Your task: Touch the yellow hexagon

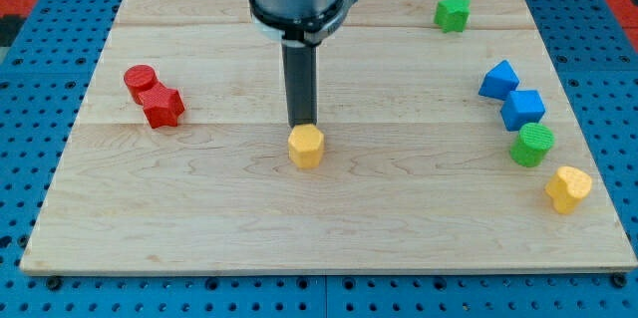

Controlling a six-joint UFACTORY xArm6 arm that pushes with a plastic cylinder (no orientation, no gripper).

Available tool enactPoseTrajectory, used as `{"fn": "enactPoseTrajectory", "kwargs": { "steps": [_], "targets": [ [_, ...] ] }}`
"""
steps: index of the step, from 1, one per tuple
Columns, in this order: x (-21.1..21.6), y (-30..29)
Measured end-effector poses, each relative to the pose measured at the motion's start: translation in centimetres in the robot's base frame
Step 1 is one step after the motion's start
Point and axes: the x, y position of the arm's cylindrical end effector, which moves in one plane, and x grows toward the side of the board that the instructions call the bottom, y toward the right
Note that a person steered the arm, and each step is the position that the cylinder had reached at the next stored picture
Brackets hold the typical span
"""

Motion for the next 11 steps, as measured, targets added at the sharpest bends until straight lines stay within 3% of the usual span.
{"fn": "enactPoseTrajectory", "kwargs": {
  "steps": [1,3,5,7,8,9,10,11],
  "targets": [
    [4.1,2.5],
    [6.9,10.0],
    [12.3,7.6],
    [8.7,6.1],
    [9.3,5.8],
    [13.4,4.8],
    [12.8,-0.1],
    [9.4,-0.5]
  ]
}}
